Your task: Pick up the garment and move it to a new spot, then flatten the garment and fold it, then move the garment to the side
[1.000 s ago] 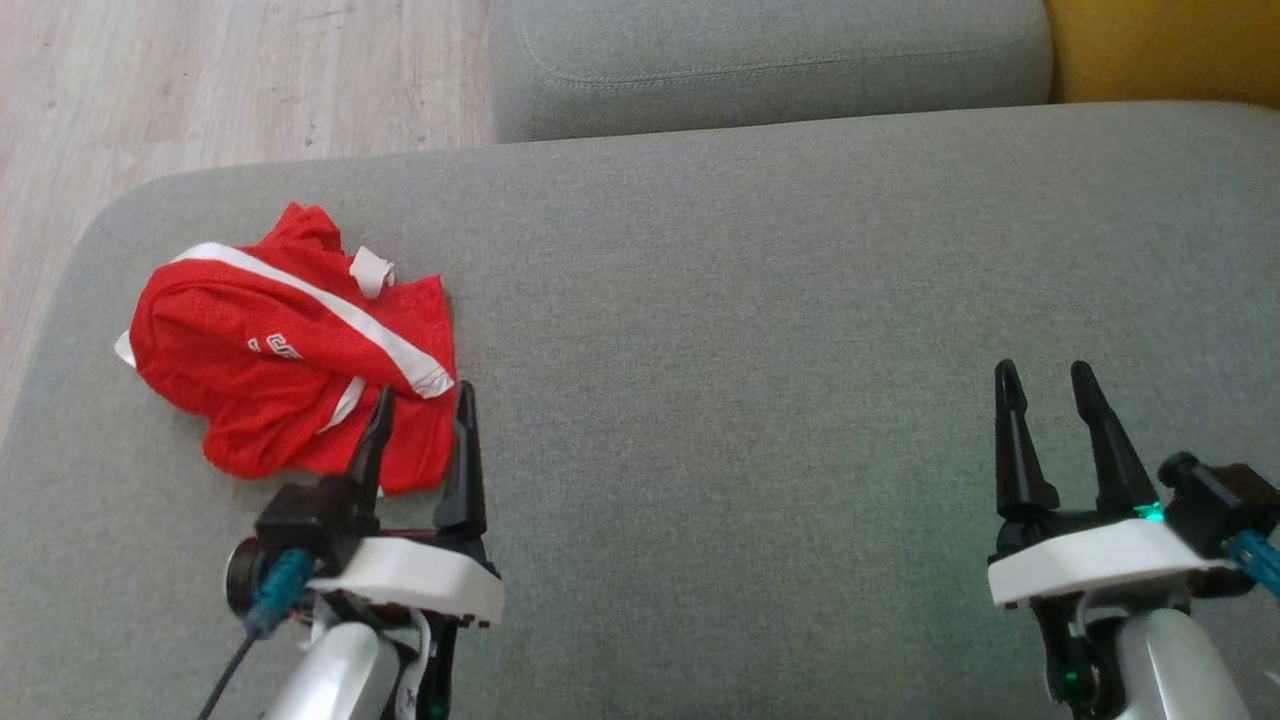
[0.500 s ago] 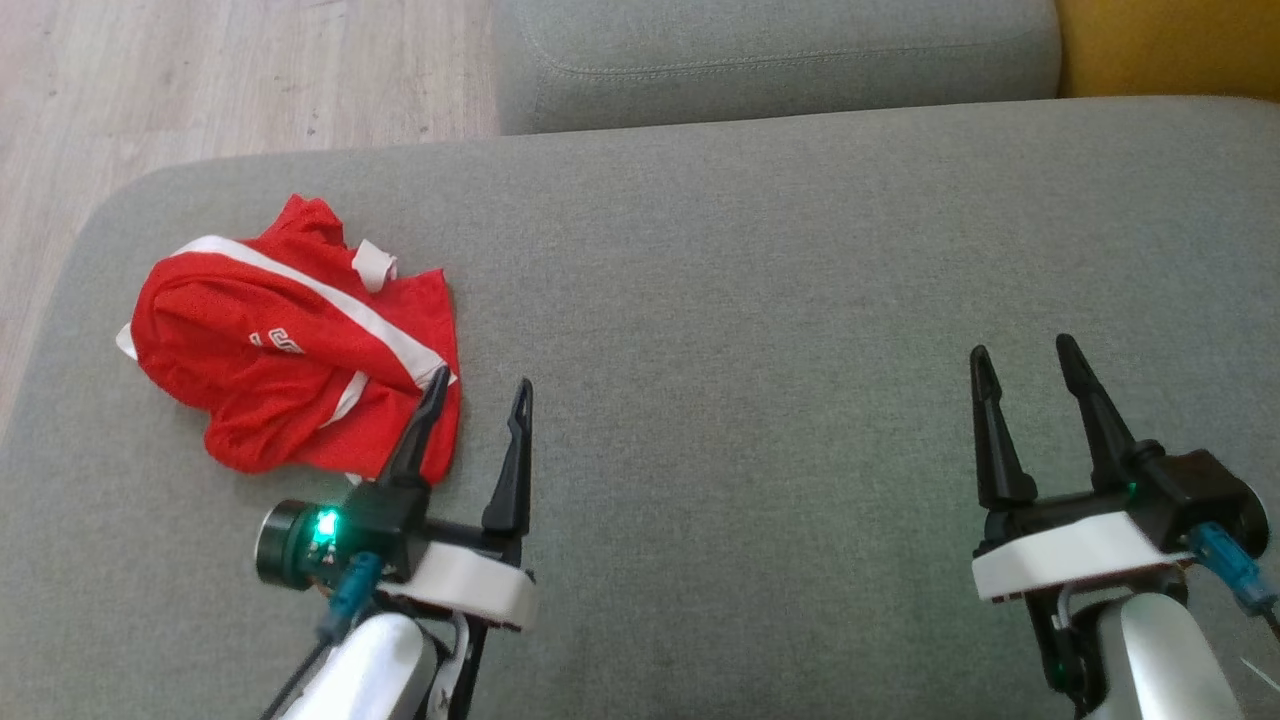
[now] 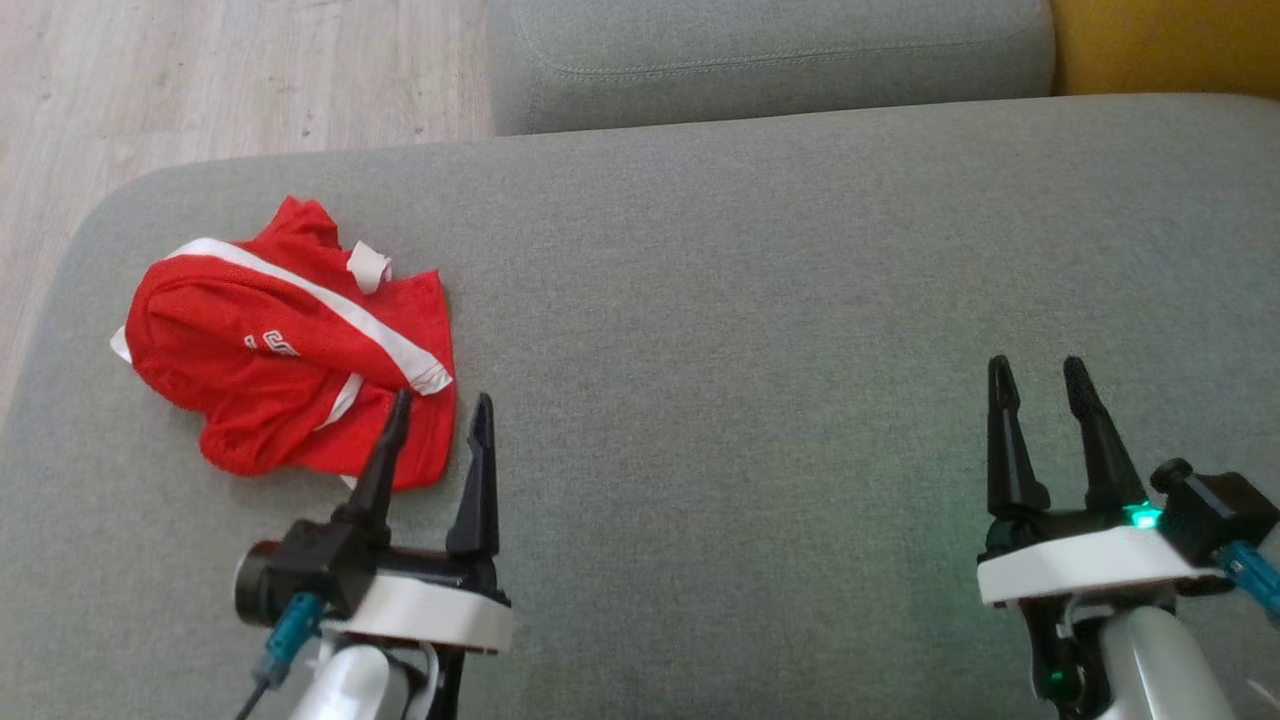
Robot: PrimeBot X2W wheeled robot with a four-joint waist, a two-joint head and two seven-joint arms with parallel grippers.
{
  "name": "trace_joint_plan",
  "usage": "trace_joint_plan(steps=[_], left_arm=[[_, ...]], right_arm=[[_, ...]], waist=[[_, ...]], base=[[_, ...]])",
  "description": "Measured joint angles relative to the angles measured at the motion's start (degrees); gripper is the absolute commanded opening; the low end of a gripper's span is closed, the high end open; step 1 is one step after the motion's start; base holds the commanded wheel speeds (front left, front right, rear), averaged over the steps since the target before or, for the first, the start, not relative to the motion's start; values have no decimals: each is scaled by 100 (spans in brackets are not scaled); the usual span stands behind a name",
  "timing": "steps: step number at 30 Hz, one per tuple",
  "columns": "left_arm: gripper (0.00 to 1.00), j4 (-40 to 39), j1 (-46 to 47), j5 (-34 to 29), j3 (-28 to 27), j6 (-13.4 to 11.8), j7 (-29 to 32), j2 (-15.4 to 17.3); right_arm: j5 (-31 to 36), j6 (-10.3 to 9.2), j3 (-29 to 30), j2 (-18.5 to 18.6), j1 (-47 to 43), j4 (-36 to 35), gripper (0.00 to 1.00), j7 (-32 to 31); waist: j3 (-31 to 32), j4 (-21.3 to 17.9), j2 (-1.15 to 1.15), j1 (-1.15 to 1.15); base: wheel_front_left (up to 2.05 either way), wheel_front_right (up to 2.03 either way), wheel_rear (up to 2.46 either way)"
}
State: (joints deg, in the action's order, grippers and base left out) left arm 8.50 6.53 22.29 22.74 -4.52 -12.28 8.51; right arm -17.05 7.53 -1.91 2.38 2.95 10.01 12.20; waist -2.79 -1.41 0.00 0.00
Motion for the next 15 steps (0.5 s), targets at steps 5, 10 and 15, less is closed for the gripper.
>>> trace_joint_plan(steps=[5, 10, 15], left_arm=[[100, 193, -19, -364, -131, 280, -96, -207], [100, 247, -19, -790, -287, 491, -181, -334], [100, 250, -19, -1038, -411, 613, -218, -431]], right_arm=[[164, 0, -100, 4, -3, 133, 100, 99], [453, 0, -160, 4, -2, 189, 100, 175], [654, 0, -190, 4, 2, 191, 100, 202]], waist=[[12, -5, 0, 0], [-7, -10, 0, 0], [-10, -9, 0, 0]], base=[[0, 0, 0], [0, 0, 0], [0, 0, 0]])
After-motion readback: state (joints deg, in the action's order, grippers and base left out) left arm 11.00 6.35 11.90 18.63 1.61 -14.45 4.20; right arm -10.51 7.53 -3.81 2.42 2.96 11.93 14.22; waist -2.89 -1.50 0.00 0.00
